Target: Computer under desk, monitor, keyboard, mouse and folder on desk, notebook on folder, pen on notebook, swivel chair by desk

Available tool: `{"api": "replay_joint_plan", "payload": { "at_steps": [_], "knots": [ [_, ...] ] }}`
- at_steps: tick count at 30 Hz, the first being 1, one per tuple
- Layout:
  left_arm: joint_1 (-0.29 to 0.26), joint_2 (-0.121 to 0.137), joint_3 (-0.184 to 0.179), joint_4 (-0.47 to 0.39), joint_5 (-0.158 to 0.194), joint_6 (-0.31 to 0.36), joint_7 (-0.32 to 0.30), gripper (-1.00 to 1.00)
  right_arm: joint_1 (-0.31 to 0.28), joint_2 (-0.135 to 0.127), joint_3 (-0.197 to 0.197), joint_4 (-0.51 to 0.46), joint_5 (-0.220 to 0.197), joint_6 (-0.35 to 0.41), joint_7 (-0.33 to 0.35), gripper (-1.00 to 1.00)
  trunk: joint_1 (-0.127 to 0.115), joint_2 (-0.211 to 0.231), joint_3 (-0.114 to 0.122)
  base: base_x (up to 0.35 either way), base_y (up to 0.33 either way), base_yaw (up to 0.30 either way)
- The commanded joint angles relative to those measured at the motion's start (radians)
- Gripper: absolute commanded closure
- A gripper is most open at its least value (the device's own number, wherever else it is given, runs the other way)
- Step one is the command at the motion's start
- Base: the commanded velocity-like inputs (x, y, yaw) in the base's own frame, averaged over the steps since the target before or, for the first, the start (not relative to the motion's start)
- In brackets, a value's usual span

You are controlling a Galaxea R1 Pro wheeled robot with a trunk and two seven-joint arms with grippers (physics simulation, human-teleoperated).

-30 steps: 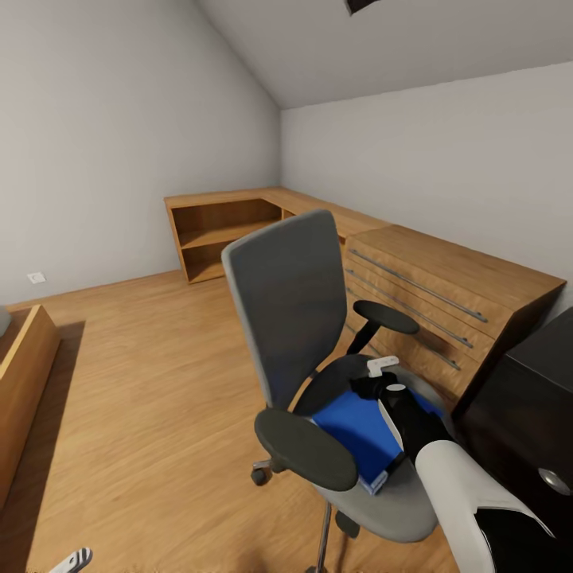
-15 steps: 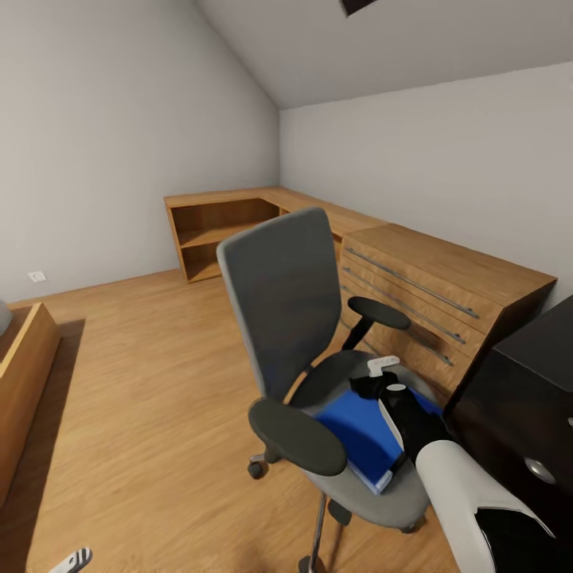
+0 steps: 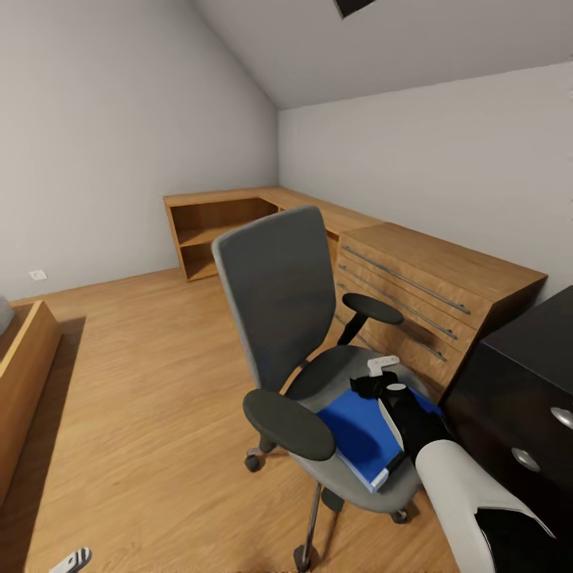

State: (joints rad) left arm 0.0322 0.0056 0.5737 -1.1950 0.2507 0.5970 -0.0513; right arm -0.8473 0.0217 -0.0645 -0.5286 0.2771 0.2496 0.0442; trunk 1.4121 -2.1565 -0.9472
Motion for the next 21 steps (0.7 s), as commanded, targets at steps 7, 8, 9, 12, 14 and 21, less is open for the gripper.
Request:
{"api": "replay_joint_plan", "payload": {
  "at_steps": [7,8,9,12,14,21],
  "knots": [
    [0.000,0.000,0.002,-0.002,0.001,0.006,-0.004,-1.00,0.000,0.000,-0.006,0.022,0.010,0.005,0.005,-1.00,0.000,0.000,-0.001,-0.020,-0.013,0.000],
    [0.000,0.000,0.002,-0.002,0.001,0.005,-0.004,-1.00,0.000,-0.001,-0.006,0.022,0.010,0.005,0.005,-1.00,0.000,0.000,-0.001,-0.005,-0.003,0.000],
    [0.000,0.000,0.001,-0.002,0.001,0.005,-0.004,-1.00,0.000,-0.001,-0.006,0.022,0.010,0.005,0.005,-1.00,0.000,0.000,-0.001,-0.029,-0.009,0.000],
    [0.000,0.001,0.001,-0.002,0.001,0.006,-0.004,-1.00,0.000,-0.002,-0.006,0.022,0.010,0.004,0.005,-1.00,0.000,0.000,-0.001,-0.103,-0.069,0.000],
    [0.000,0.001,0.000,-0.002,0.001,0.006,-0.004,-1.00,0.000,-0.002,-0.006,0.022,0.010,0.004,0.005,-1.00,0.000,0.000,-0.001,-0.140,-0.111,0.000],
    [0.000,0.001,0.000,-0.002,0.001,0.006,-0.004,-1.00,0.000,-0.001,-0.007,0.022,0.010,0.004,0.005,-1.00,0.000,0.000,-0.001,-0.041,-0.033,0.000]
  ]
}}
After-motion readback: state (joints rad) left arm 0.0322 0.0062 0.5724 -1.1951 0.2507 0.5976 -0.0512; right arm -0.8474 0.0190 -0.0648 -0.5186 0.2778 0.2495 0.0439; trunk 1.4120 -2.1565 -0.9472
